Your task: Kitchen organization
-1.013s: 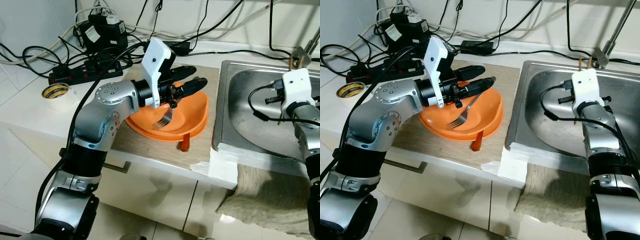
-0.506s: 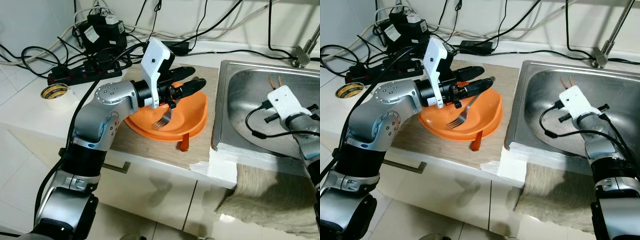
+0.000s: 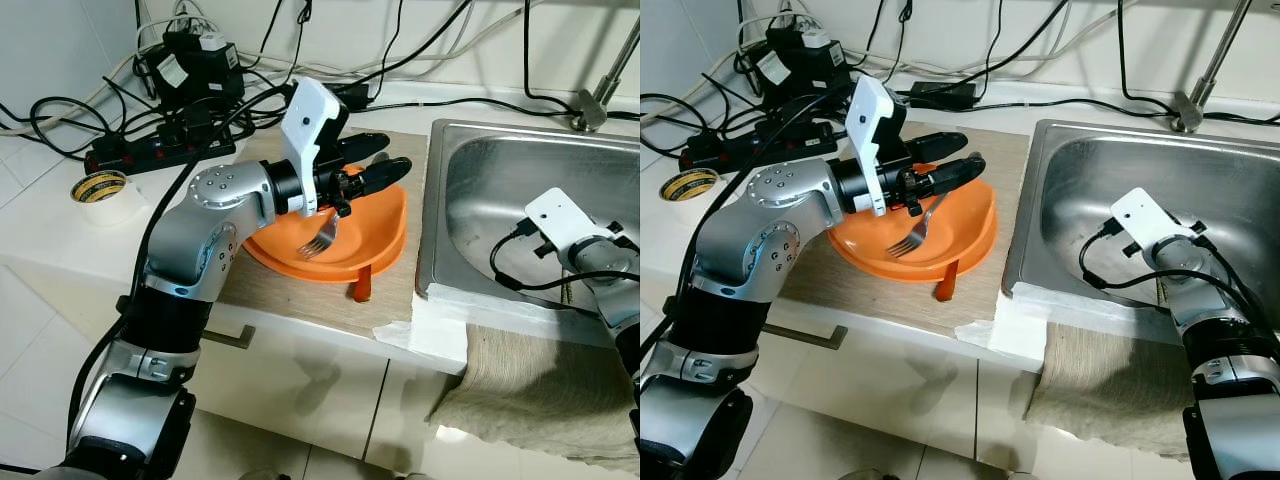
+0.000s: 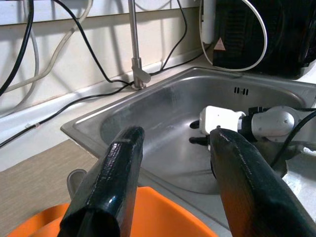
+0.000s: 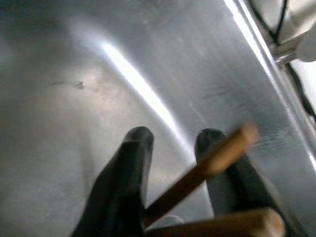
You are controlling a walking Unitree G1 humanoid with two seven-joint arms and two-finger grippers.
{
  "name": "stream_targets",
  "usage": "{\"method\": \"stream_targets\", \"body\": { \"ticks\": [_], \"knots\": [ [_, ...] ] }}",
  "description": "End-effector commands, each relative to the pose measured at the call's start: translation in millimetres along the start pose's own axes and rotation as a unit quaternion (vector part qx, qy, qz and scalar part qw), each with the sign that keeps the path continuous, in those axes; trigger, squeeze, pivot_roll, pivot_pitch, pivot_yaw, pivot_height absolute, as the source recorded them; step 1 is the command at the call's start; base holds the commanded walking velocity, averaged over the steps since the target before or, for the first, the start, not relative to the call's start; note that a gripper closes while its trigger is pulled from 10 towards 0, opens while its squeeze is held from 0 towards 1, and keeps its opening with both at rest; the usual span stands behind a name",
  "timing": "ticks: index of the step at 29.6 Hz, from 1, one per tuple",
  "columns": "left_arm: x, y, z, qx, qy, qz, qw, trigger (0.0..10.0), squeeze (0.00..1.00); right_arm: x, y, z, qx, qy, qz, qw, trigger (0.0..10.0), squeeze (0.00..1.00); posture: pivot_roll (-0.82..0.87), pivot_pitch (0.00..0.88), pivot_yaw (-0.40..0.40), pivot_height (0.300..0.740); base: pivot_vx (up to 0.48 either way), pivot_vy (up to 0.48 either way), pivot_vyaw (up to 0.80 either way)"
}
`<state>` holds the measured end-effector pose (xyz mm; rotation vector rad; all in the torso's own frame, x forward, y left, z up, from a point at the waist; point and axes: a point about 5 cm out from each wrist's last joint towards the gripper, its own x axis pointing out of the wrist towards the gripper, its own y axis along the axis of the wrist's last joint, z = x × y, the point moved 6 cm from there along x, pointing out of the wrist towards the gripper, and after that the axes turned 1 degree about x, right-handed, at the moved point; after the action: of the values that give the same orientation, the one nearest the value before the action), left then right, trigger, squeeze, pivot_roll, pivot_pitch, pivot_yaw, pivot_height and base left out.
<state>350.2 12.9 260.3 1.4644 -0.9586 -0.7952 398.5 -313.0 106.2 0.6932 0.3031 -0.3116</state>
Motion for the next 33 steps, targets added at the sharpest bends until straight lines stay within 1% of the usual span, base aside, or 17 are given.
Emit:
{"method": "stream_targets", "body": {
  "ticks": [1,7,8,9,11,13,16,19,20,22,24,25,29,30,31,32,33],
  "knots": [
    [-1.1,2,-2.2,0.006,0.000,-0.004,1.000,10.0,0.13,0.6,1,-11.0,-0.007,0.018,0.004,1.000,10.0,1.00,-0.04,0.000,0.086,0.740,0.000,0.000,0.00],
    [-1.2,1,-2.3,0.007,0.000,-0.006,1.000,10.0,0.13,1.9,11,-12.1,-0.011,0.021,0.016,1.000,10.0,1.00,-0.04,0.000,0.086,0.740,0.000,0.000,0.00],
    [-1.1,1,-2.6,0.008,0.000,-0.007,1.000,10.0,0.13,2.3,13,-13.0,-0.019,0.024,0.019,0.999,10.0,1.00,-0.04,0.000,0.087,0.740,0.000,0.000,0.00],
    [-0.9,1,-3.1,0.009,0.001,-0.007,1.000,10.0,0.13,3.3,20,-17.9,-0.051,0.033,0.030,0.998,10.0,1.00,-0.04,0.000,0.088,0.740,0.000,0.000,0.00],
    [-0.9,1,-3.3,0.009,0.001,-0.007,1.000,10.0,0.13,3.6,23,-20.4,-0.067,0.037,0.035,0.996,10.0,1.00,-0.04,0.000,0.088,0.740,0.000,0.000,0.00],
    [-0.5,1,-3.9,0.011,0.001,-0.008,1.000,10.0,0.13,4.7,36,-27.5,-0.082,0.041,0.058,0.994,10.0,1.00,-0.04,0.000,0.088,0.740,0.000,0.000,0.00],
    [-0.3,1,-4.4,0.013,0.002,-0.008,1.000,10.0,0.13,5.3,57,-34.0,-0.063,0.043,0.091,0.993,10.0,1.00,-0.03,0.000,0.086,0.740,0.000,0.000,0.00],
    [-0.5,1,-4.7,0.014,0.004,-0.009,1.000,10.0,0.13,4.2,77,-34.0,-0.037,0.037,0.123,0.991,10.0,1.00,-0.03,0.000,0.085,0.740,0.000,0.000,0.00],
    [-0.5,1,-4.7,0.014,0.004,-0.009,1.000,10.0,0.13,4.2,77,-34.0,-0.037,0.037,0.123,0.991,10.0,1.00,-0.03,0.000,0.085,0.740,0.000,0.000,0.00],
    [-1.7,0,-5.8,0.015,0.006,-0.011,1.000,10.0,0.13,1.1,102,-32.1,0.001,0.031,0.163,0.986,10.0,1.00,-0.03,0.000,0.082,0.740,0.000,0.000,0.00],
    [-1.8,0,-6.0,0.015,0.007,-0.011,1.000,10.0,0.13,0.6,106,-31.9,0.011,0.031,0.168,0.985,10.0,1.00,-0.03,0.000,0.083,0.740,0.000,0.000,0.00],
    [-1.9,0,-6.0,0.015,0.008,-0.011,1.000,10.0,0.13,-0.7,115,-30.8,0.040,0.032,0.179,0.983,10.0,1.00,-0.03,0.000,0.082,0.740,0.000,0.000,0.00],
    [-1.7,1,-6.0,0.016,0.008,-0.010,1.000,10.0,0.13,-1.3,127,-28.6,0.129,0.042,0.187,0.973,10.0,1.00,-0.03,0.000,0.081,0.740,0.000,0.000,0.00],
    [-1.7,1,-6.0,0.016,0.008,-0.010,1.000,10.0,0.13,-0.7,128,-28.0,0.164,0.048,0.184,0.968,10.0,1.00,-0.03,0.000,0.081,0.740,0.000,0.000,0.00],
    [-1.7,1,-6.0,0.016,0.008,-0.010,1.000,10.0,0.13,-0.7,128,-28.0,0.164,0.048,0.184,0.968,10.0,1.00,-0.03,0.000,0.081,0.740,0.000,0.000,0.00],
    [-1.6,0,-6.2,0.016,0.008,-0.010,1.000,10.0,0.13,0.4,127,-26.1,0.204,0.050,0.177,0.962,10.0,1.00,-0.03,0.000,0.081,0.740,0.000,0.000,0.00],
    [-1.5,1,-6.2,0.016,0.008,-0.010,1.000,10.0,0.13,0.6,127,-25.6,0.222,0.052,0.176,0.958,10.0,1.00,-0.03,0.000,0.081,0.740,0.000,0.000,0.00]
  ]
}}
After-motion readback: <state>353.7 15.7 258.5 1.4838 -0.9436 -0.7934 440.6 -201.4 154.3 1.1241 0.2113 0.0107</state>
